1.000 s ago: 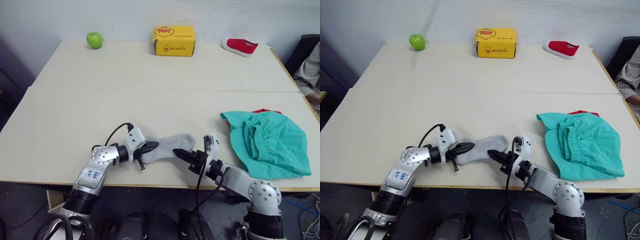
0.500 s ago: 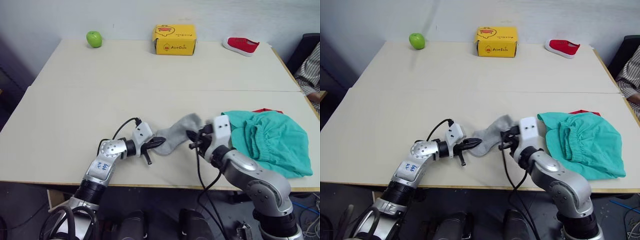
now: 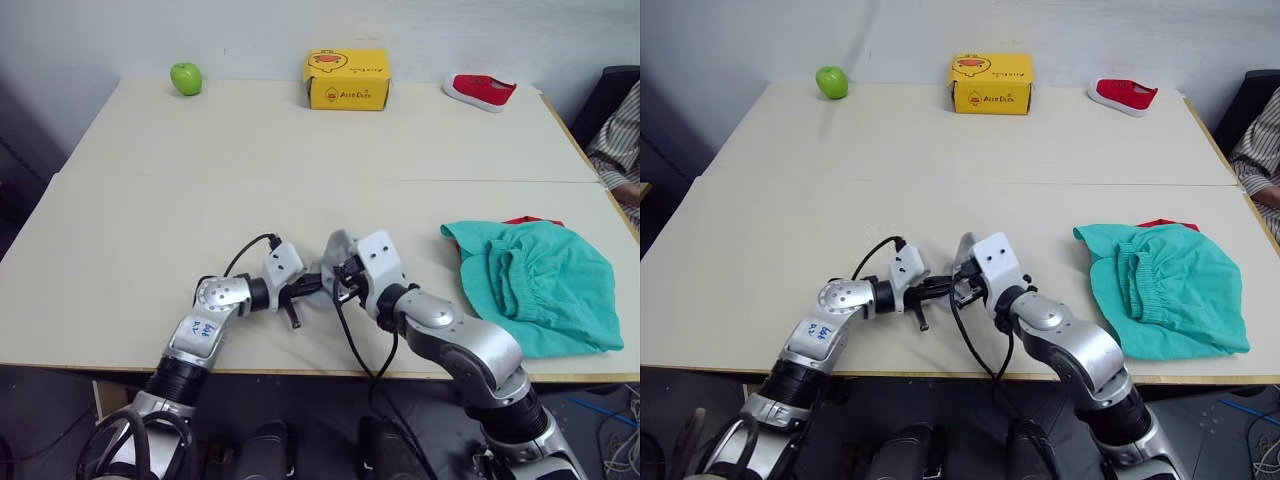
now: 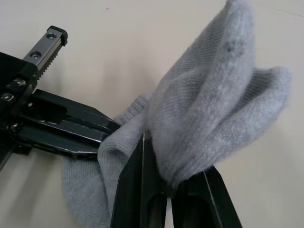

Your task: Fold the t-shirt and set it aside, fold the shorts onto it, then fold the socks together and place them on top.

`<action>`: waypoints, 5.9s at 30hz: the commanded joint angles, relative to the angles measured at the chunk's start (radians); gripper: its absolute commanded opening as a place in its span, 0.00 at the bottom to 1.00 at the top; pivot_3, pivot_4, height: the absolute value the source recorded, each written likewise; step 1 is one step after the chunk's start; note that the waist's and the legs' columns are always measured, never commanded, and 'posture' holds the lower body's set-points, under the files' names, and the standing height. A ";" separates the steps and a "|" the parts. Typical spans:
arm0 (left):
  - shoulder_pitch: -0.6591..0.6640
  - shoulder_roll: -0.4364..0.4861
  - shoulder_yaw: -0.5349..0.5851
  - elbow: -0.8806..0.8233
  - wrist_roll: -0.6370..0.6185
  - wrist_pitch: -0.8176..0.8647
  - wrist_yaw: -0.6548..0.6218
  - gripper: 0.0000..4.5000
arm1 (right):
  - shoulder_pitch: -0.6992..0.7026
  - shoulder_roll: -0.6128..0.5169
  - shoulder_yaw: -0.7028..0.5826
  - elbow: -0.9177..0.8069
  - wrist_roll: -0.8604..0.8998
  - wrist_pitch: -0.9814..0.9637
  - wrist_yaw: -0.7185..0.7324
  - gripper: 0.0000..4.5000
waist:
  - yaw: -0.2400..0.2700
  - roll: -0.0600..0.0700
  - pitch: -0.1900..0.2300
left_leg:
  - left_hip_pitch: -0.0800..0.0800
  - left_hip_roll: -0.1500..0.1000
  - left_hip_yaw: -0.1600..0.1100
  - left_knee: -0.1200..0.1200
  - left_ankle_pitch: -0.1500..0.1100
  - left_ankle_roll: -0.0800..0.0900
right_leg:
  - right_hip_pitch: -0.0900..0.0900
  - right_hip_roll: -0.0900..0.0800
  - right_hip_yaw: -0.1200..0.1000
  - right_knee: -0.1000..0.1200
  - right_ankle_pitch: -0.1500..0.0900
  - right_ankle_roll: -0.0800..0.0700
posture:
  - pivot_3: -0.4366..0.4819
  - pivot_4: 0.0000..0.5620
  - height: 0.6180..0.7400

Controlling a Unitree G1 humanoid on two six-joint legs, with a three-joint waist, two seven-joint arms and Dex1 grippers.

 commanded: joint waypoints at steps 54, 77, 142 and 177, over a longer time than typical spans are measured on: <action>-0.118 -0.041 -0.117 0.103 0.130 0.143 -0.002 0.00 | -0.079 -0.104 -0.195 -0.166 0.007 0.305 0.291 0.00 | 0.002 -0.001 0.000 | 0.000 -0.001 0.000 0.001 0.000 0.000 | 0.001 0.000 0.000 0.000 0.000 0.000 | 0.48 0.27 1.00; 0.049 0.043 0.071 -0.108 -0.081 0.129 -0.094 0.00 | -0.088 0.027 0.003 0.133 -0.158 -0.057 0.370 0.22 | -0.025 -0.002 0.000 | 0.001 0.000 0.000 0.000 0.001 -0.002 | 0.001 0.001 0.000 0.001 0.000 0.000 | 0.48 0.27 1.00; -0.077 0.030 0.098 0.101 -0.075 0.042 -0.048 0.00 | 0.037 -0.031 -0.066 0.534 -0.230 -0.914 1.007 0.01 | 0.000 -0.005 0.003 | 0.002 0.000 0.006 0.002 0.001 -0.003 | 0.000 -0.001 -0.005 0.001 0.001 0.001 | 0.48 0.27 1.00; -0.022 0.059 0.083 0.105 -0.047 -0.073 -0.068 0.00 | -0.270 -0.059 -0.342 0.677 0.241 0.324 0.862 1.00 | -0.005 -0.004 0.003 | 0.003 0.003 0.008 0.001 -0.001 -0.004 | -0.003 -0.002 -0.004 0.002 0.001 0.000 | 0.48 0.27 1.00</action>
